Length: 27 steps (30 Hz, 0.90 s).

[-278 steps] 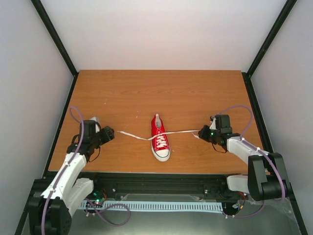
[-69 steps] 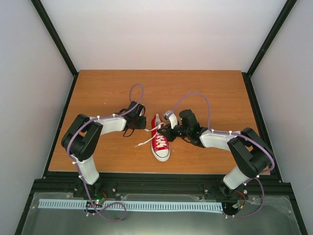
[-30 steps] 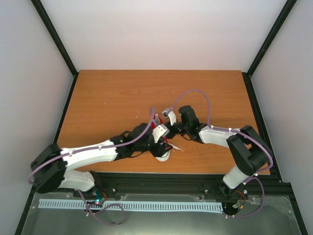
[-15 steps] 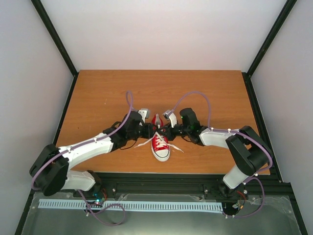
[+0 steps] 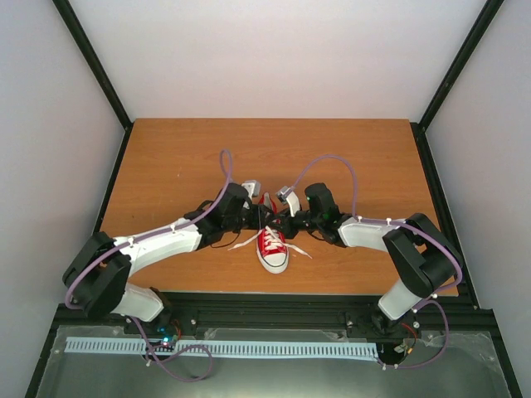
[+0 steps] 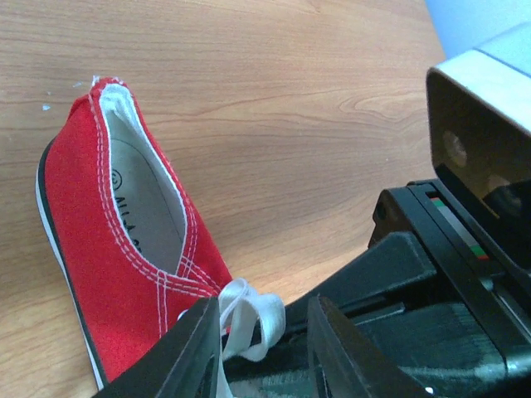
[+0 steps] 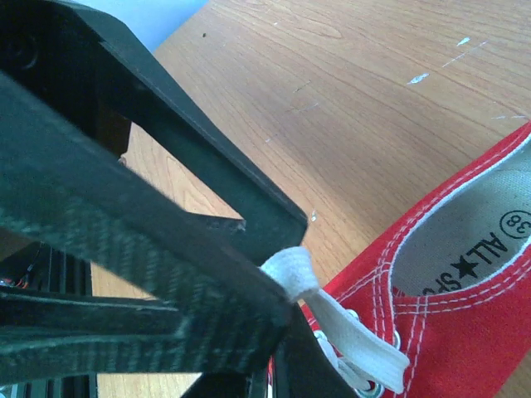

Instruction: Tie the shoes

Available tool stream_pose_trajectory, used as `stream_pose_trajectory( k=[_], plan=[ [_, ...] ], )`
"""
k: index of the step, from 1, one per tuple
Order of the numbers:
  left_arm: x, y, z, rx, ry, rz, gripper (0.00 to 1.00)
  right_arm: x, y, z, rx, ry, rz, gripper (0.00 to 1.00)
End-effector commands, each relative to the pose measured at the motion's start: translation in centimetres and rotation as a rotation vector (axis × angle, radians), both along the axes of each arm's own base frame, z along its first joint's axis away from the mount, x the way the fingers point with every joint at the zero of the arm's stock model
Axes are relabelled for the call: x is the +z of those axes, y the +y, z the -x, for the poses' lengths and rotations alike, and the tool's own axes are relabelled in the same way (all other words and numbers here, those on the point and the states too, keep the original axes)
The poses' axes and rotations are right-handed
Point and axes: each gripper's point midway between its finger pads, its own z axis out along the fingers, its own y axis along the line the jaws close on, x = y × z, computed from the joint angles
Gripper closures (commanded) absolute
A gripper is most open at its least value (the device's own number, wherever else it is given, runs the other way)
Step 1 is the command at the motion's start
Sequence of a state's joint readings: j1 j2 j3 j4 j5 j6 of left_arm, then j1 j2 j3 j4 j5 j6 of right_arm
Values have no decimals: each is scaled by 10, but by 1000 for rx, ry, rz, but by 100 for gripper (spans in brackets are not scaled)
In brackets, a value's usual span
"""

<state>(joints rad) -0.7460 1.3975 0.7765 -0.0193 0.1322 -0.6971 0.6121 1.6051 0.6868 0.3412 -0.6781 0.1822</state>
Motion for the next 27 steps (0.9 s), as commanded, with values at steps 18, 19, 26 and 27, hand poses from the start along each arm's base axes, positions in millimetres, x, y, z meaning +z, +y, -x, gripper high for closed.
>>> stream_pose_trajectory(
  k=[18, 19, 26, 27],
  plan=[
    [10, -3, -12, 5, -62, 7, 99, 39, -27, -10, -166, -153, 34, 40],
    [10, -3, -10, -3, -62, 12, 99, 40, -33, -8, -185, -156, 45, 35],
    [8, -3, -2, -33, -57, 29, 99, 15, -53, 20, -209, -74, 49, 28],
    [9, -4, -1, -37, -57, 31, 99, 11, -52, 22, -204, -64, 44, 29]
  ],
)
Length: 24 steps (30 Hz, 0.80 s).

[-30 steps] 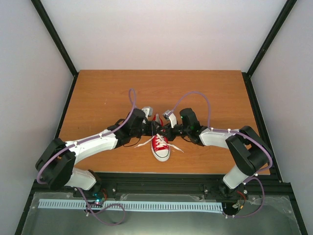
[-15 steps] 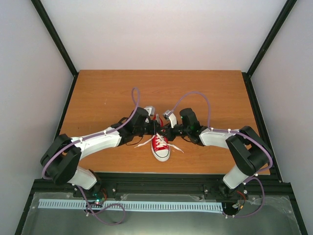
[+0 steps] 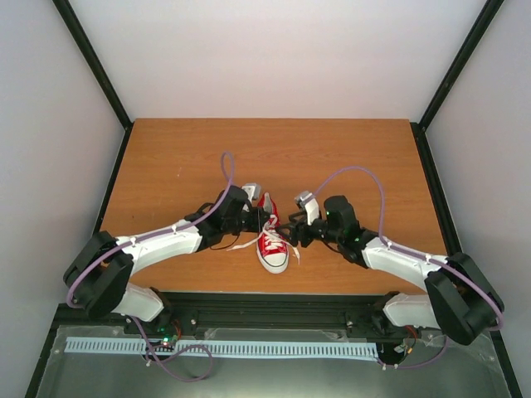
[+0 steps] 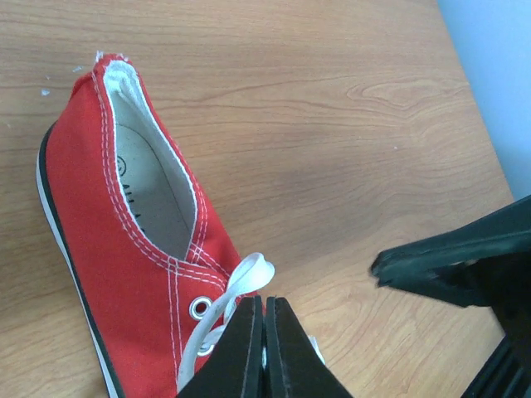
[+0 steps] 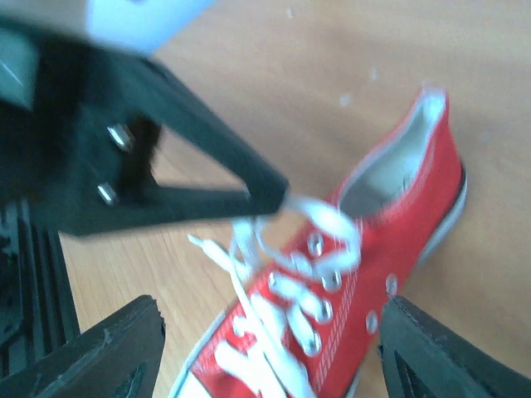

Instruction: Tie the shoes

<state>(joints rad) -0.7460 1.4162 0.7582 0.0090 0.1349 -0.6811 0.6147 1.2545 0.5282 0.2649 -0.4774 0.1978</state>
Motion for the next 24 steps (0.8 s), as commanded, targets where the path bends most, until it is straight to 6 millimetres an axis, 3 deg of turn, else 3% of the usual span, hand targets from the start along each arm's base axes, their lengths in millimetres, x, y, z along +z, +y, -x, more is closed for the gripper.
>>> stream_pose_trajectory(
  k=[1, 8, 17, 24],
  plan=[
    [18, -4, -1, -27, -51, 46, 99, -32, -7, 10, -23, 78, 23, 29],
    [16, -4, 1, -33, -41, 51, 99, -46, 10, 12, 24, 45, 104, 41],
    [21, -4, 2, -35, -45, 59, 99, -66, 20, 10, 33, 13, 221, 48],
    [22, -6, 2, -42, -47, 64, 99, -71, 15, 6, -6, 14, 252, 67]
  ],
)
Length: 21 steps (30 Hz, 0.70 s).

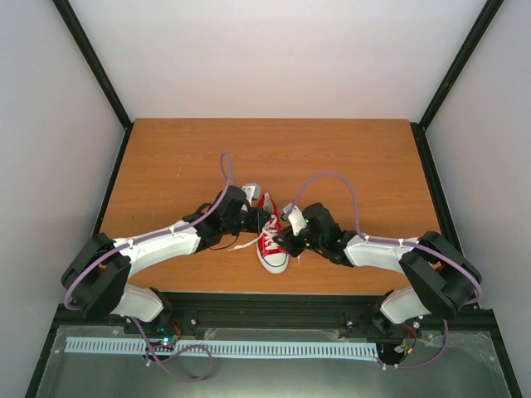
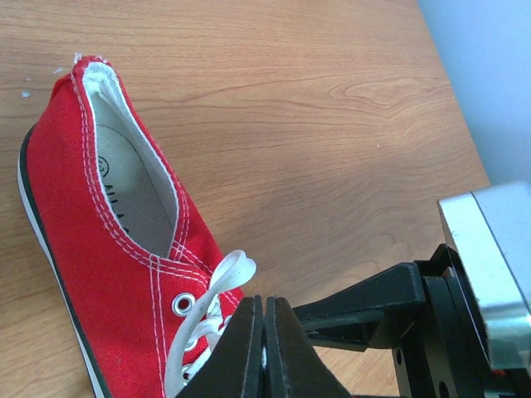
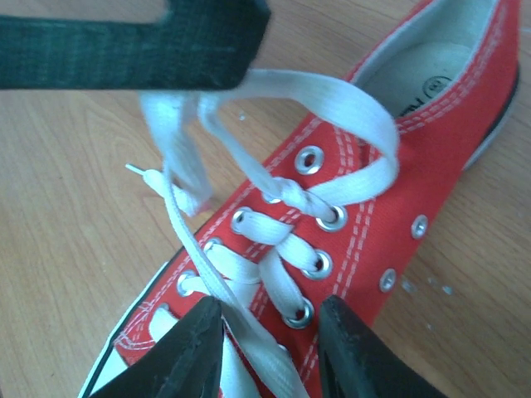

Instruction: Tie the shoes

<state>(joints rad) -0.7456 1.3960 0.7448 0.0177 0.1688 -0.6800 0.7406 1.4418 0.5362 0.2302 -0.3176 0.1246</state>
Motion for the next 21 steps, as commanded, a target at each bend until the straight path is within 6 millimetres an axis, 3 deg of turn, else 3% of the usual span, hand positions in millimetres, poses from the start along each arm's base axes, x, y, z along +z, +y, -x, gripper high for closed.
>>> stream_pose_trajectory(
  k=[1, 8, 14, 21],
  plan=[
    [18, -4, -4, -14, -48, 42, 99, 3, 0, -9, -28, -44, 27, 69],
    [20, -7, 0, -48, -75, 71, 99, 10, 2, -5, -19, -29, -6, 96],
    [35, -19, 17, -179, -155, 166, 99, 14, -2, -14, -79, 25, 23, 97],
    [22, -24, 40, -337, -155, 140, 99, 18, -6, -31, -163, 94, 28, 97]
  ],
)
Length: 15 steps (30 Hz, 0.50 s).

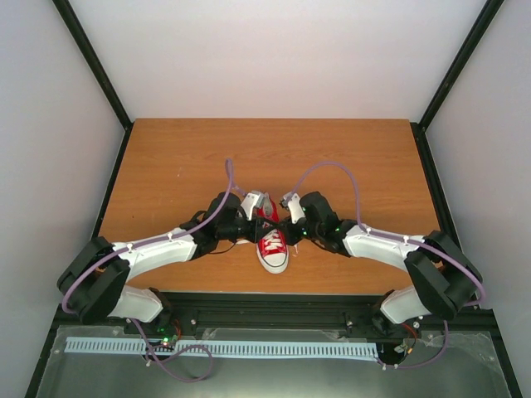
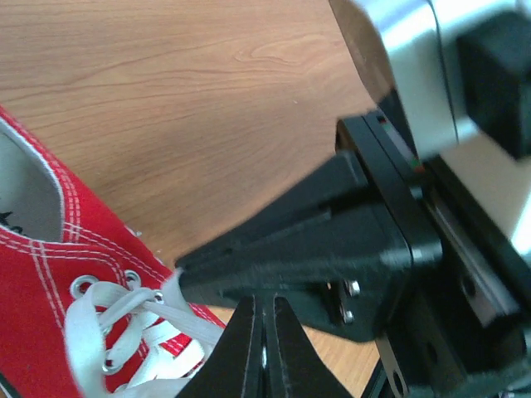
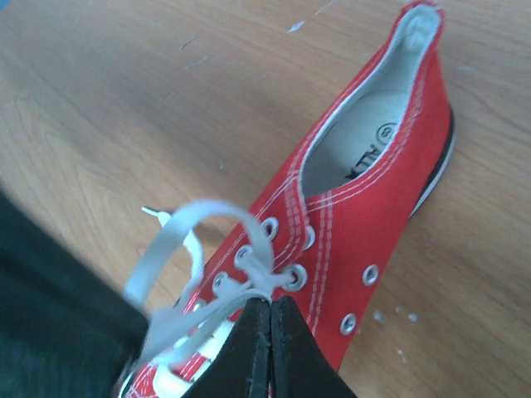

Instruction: Tie the shoes

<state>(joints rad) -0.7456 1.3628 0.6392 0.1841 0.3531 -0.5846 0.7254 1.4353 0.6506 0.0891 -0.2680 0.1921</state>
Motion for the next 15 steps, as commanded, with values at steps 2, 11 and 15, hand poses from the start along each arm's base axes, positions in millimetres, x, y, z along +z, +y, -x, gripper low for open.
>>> stream_pose_trajectory(
  k=[2, 11, 15],
  plan=[
    [12, -7, 17, -153, -84, 35, 99, -1, -5, -13, -79, 60, 10, 97],
    [-39, 9, 34, -190, 18, -115, 89, -3, 0, -10, -60, 83, -16, 97],
    [-45, 9, 45, -233, 38, -112, 82, -6, -1, -8, -56, 88, -10, 97]
  ],
)
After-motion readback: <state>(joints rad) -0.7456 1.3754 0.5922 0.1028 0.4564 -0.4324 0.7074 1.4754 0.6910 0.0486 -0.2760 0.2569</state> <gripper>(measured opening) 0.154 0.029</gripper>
